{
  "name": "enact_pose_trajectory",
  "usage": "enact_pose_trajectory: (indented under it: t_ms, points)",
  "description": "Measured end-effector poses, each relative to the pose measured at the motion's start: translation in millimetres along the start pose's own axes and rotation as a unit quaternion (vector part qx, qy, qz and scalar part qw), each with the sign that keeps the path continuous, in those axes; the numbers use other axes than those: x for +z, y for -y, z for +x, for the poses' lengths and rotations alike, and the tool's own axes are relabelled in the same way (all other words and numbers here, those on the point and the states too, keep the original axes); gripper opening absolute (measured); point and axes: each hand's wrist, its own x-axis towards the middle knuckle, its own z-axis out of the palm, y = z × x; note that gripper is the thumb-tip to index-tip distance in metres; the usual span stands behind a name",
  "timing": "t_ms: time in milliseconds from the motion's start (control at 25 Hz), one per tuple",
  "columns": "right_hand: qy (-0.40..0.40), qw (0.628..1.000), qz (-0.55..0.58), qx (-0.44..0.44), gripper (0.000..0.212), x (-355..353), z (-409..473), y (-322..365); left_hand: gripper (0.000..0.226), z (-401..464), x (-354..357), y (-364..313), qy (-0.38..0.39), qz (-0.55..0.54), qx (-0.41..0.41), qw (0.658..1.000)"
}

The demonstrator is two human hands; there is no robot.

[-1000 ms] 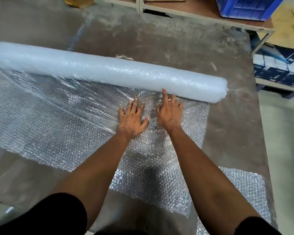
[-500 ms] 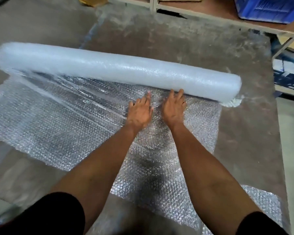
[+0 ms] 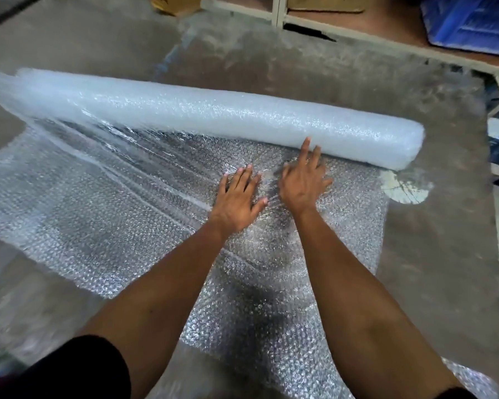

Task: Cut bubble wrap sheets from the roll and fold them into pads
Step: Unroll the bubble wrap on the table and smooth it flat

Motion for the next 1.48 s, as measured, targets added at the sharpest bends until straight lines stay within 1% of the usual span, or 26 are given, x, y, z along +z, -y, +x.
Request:
enact_pose_trajectory:
  t_ms: [80,240,360,480,560,640,760,960,1040,1080,1160,1240,1320,1360,1480]
  points:
    - [0.025,0.999,0.015,-0.027,0.082,6,-12,7,0.080,-1,-3,-2,0.001,-0.013,-0.003,1.000]
    - [0.065,0.988,0.048,-0.128,0.080,14,-32,15,0.082,-22,-12,7,-0.009,-0.026,-0.026,0.999]
    - [0.093,0.982,0.042,-0.159,0.081,20,-47,26,0.082,-44,-16,16,-0.010,-0.029,-0.046,0.998]
    - [0.106,0.973,0.047,-0.198,0.069,24,-67,47,0.080,-65,-26,40,-0.039,-0.017,-0.045,0.998]
    - [0.122,0.966,0.050,-0.223,0.067,25,-79,66,0.076,-74,-32,65,-0.047,-0.007,-0.049,0.998]
    - [0.124,0.962,0.020,-0.241,0.071,26,-89,83,0.072,-74,-40,93,-0.056,-0.007,-0.059,0.997]
    - [0.114,0.962,-0.013,-0.249,0.073,27,-90,126,0.067,-66,-61,147,-0.096,-0.015,-0.068,0.993]
    - [0.091,0.959,-0.009,-0.269,0.073,43,-71,237,0.058,-47,-88,270,-0.176,-0.039,-0.105,0.978]
    - [0.068,0.953,-0.004,-0.295,0.072,51,-69,285,0.055,-39,-98,328,-0.186,-0.043,-0.113,0.975]
    - [0.053,0.953,0.006,-0.300,0.070,57,-68,309,0.058,-35,-101,358,-0.180,-0.030,-0.104,0.978]
    - [0.028,0.961,0.037,-0.273,0.064,67,-67,356,0.067,-31,-104,405,-0.153,0.033,-0.067,0.985]
    - [0.022,0.971,0.043,-0.232,0.056,81,-67,399,0.066,-29,-106,432,-0.126,0.066,-0.031,0.989]
    - [0.022,0.980,0.034,-0.194,0.048,94,-67,427,0.062,-29,-111,440,-0.098,0.054,0.004,0.994]
    - [0.003,0.984,0.014,-0.177,0.046,98,-66,441,0.058,-28,-114,447,-0.086,0.053,0.016,0.995]
    - [-0.075,0.983,-0.070,-0.152,0.041,99,-59,459,0.039,-21,-119,463,-0.118,0.129,0.069,0.982]
